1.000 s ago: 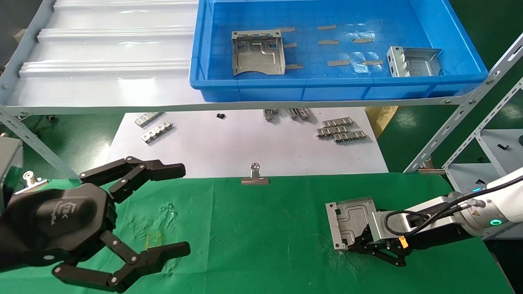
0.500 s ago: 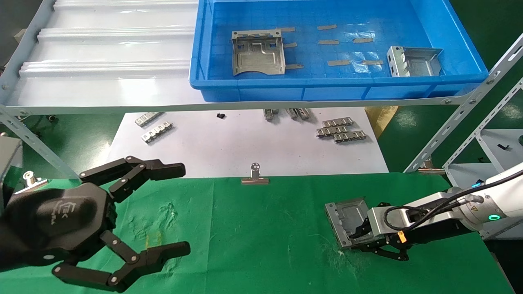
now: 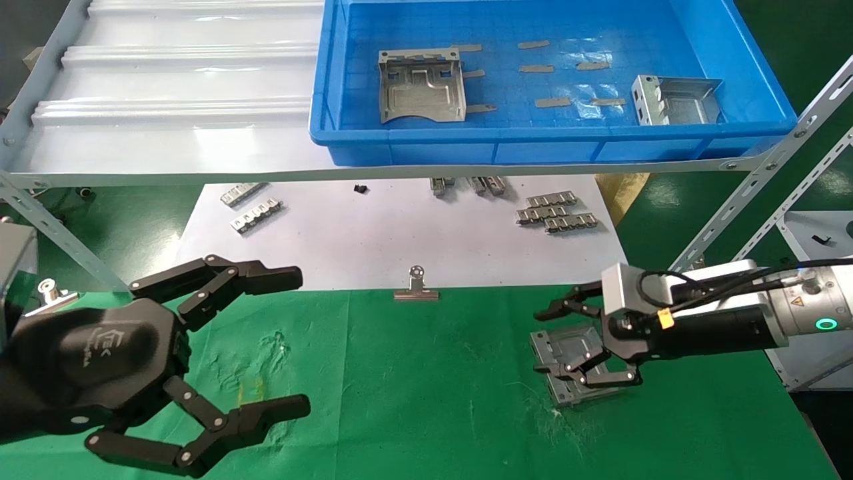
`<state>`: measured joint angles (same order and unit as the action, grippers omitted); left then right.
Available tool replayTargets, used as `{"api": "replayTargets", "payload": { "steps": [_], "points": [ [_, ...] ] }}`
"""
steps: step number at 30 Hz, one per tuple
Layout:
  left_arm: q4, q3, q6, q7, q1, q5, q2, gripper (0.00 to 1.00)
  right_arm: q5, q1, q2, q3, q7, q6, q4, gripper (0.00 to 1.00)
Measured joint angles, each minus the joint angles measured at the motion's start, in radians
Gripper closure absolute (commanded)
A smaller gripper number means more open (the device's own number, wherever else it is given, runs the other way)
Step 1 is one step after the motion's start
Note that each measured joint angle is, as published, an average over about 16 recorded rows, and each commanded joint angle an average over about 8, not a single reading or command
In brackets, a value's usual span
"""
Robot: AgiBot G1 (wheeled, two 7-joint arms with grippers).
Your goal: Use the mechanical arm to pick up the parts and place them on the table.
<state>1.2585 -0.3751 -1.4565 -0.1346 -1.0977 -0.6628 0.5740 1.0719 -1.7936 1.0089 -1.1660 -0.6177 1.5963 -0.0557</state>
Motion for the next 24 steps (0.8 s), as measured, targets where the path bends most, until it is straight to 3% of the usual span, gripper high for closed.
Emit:
{"api": "replayTargets", "payload": {
  "steps": [14, 24],
  "points": [
    [0.000, 0.000, 0.000, 0.000, 0.000, 0.000, 0.000, 0.00, -0.034, 0.019, -0.017, 0.032, 0.031, 0.003, -0.028, 0.00],
    [0.000, 0.000, 0.000, 0.000, 0.000, 0.000, 0.000, 0.00, -0.063, 0.095, -0.057, 0.123, 0.113, -0.009, -0.159, 0.00]
  ]
}}
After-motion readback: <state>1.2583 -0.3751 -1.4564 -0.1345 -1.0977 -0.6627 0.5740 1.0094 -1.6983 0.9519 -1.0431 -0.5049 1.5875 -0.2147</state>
